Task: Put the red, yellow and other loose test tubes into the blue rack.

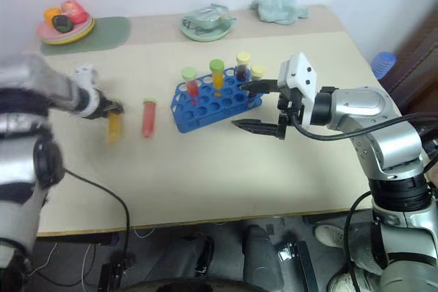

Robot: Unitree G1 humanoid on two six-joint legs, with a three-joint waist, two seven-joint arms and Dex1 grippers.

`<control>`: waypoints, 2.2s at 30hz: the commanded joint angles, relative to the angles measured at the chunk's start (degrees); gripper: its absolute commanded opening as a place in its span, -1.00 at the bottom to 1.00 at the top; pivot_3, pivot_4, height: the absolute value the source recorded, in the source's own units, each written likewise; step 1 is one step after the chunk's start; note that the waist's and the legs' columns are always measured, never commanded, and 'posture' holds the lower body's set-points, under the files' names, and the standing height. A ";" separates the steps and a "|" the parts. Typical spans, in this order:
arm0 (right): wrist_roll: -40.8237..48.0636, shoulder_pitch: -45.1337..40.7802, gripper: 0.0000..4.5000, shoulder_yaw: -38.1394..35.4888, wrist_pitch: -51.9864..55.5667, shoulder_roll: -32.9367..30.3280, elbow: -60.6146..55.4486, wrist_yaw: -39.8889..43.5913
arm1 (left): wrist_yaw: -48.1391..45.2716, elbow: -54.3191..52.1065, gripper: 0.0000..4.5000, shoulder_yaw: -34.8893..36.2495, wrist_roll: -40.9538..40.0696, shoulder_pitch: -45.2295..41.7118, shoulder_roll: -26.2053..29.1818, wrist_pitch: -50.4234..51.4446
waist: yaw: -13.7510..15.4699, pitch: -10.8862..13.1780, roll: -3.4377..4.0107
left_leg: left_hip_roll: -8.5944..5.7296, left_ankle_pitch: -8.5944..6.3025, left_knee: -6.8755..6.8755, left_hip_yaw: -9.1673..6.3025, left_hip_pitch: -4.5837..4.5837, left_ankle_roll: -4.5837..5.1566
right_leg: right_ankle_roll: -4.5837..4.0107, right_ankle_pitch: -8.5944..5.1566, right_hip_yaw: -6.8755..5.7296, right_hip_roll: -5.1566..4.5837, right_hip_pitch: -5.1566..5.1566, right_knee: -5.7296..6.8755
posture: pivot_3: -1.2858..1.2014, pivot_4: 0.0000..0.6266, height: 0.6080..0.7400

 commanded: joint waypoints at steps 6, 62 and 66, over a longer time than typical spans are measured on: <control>0.48 5.40 0.84 -4.57 -0.78 0.28 -3.37 -3.58 | -25.11 -46.47 -0.66 17.00 -25.80 29.28 -2.92 -15.63 | 1.28 0.00 -0.02 | 0.05 0.00 0.12 0.01 0.10 -0.01 | -0.08 0.05 -0.07 0.02 0.20 -0.15 | 0.03 -0.52 1.00; 5.91 32.38 0.84 -19.22 8.42 4.32 -30.38 -33.40 | -21.13 35.08 -0.44 -5.04 10.92 -2.67 -44.86 -103.43 | 3.57 -0.09 -0.21 | 0.12 -0.12 0.11 0.62 0.39 0.24 | 0.06 0.23 0.11 0.05 0.43 -0.35 | 0.03 -0.52 1.00; 6.10 32.66 0.84 -19.43 8.28 4.07 -30.55 -33.34 | -21.35 32.81 0.43 -2.99 8.73 -1.99 -45.80 -101.81 | 3.57 -0.08 -0.22 | 0.12 -0.13 0.12 0.62 0.37 0.26 | 0.07 0.23 0.10 0.05 0.42 -0.35 | 0.03 -0.52 1.00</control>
